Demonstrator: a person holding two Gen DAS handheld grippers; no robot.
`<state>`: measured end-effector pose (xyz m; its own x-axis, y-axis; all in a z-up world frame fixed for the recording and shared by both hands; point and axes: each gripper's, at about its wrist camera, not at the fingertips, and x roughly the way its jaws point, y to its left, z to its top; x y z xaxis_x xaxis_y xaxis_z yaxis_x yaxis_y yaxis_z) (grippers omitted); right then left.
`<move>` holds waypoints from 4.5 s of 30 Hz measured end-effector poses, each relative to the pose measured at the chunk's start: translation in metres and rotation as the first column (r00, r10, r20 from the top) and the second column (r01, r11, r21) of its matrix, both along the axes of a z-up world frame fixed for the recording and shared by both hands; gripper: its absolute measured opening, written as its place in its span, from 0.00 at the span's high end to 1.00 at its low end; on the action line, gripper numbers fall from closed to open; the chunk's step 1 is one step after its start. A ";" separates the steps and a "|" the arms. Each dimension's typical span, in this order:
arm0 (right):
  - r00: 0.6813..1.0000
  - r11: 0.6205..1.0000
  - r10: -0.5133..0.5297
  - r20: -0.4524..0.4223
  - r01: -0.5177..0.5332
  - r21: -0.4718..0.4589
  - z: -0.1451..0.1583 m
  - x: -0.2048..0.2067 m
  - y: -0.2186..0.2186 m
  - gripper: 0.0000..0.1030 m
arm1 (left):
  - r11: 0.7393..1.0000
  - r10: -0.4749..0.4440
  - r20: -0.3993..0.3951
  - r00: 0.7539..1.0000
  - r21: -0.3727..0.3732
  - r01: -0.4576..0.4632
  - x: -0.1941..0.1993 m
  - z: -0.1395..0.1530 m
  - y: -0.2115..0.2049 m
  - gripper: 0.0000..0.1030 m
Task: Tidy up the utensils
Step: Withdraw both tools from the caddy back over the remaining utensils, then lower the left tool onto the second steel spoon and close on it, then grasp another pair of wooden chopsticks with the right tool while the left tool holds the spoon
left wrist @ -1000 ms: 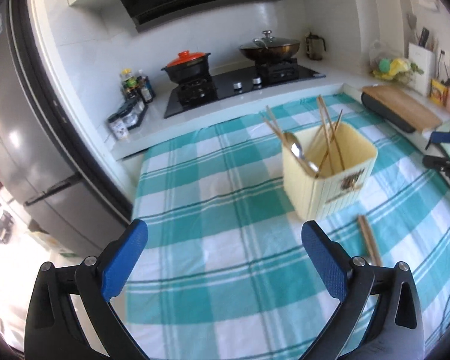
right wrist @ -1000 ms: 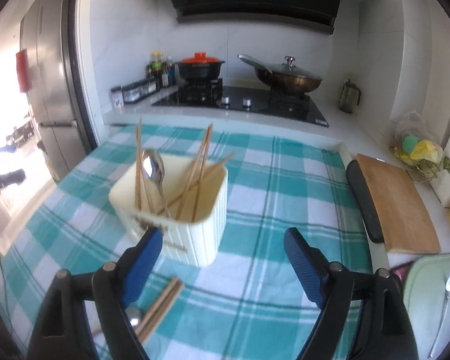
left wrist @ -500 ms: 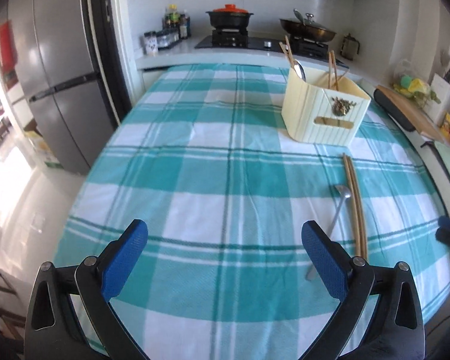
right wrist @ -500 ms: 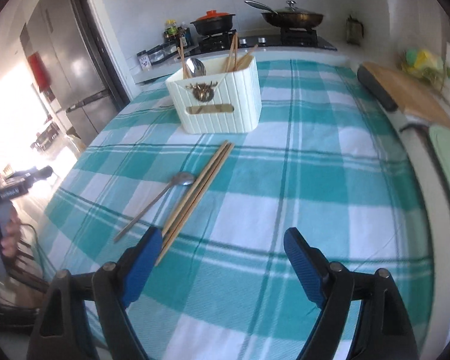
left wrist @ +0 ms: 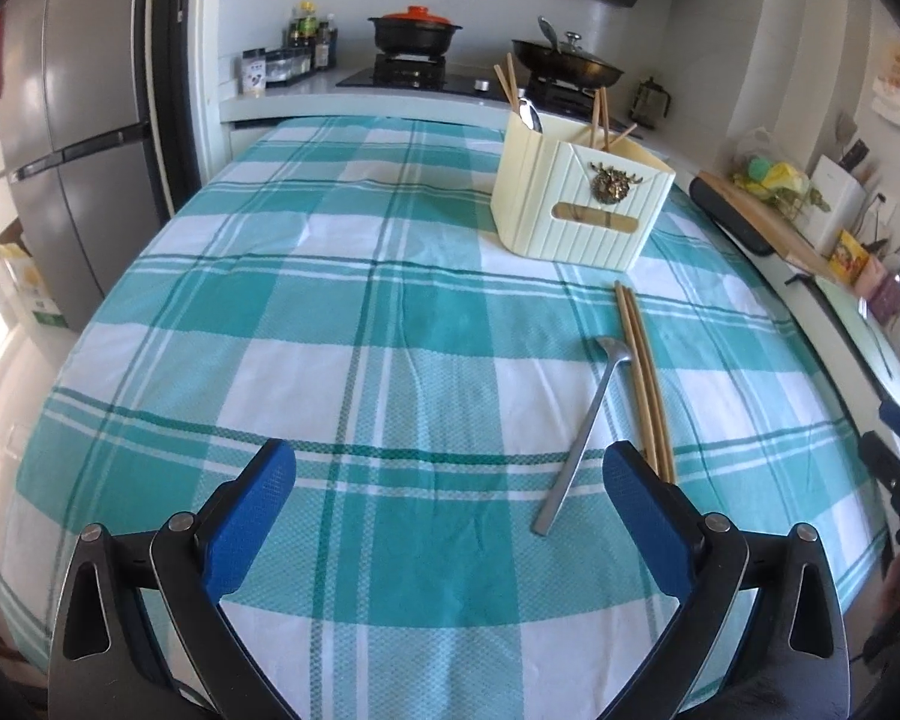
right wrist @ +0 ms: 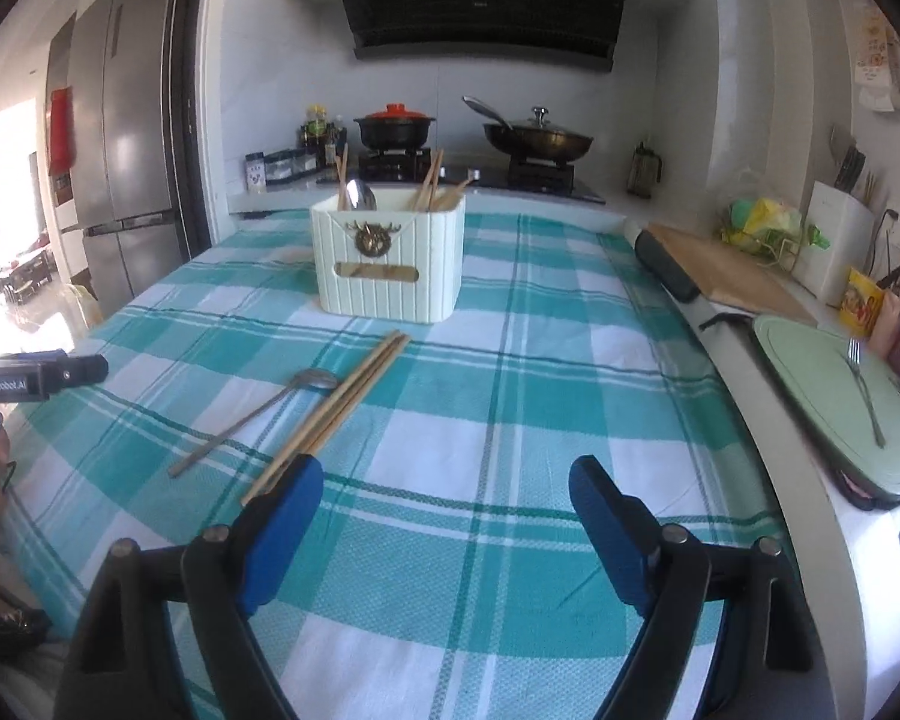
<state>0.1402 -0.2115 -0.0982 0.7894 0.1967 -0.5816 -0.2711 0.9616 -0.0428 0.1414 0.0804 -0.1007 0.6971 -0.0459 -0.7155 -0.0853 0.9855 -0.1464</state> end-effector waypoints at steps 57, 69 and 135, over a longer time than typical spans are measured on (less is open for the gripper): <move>0.971 0.998 -0.070 -0.229 0.070 -0.009 -0.055 0.016 0.011 0.12 | 0.991 -0.092 -0.060 0.994 0.088 0.097 0.039 -0.025 -0.024 0.01; 0.972 0.997 -0.074 -0.222 0.079 0.013 -0.050 0.012 0.005 0.12 | 0.941 -0.325 -0.117 0.938 0.054 0.333 0.103 -0.032 -0.065 0.01; 0.853 0.973 0.073 -0.518 0.054 0.226 -0.099 0.202 0.074 0.89 | 0.932 -0.342 -0.142 0.929 0.079 0.355 0.151 -0.048 -0.056 0.65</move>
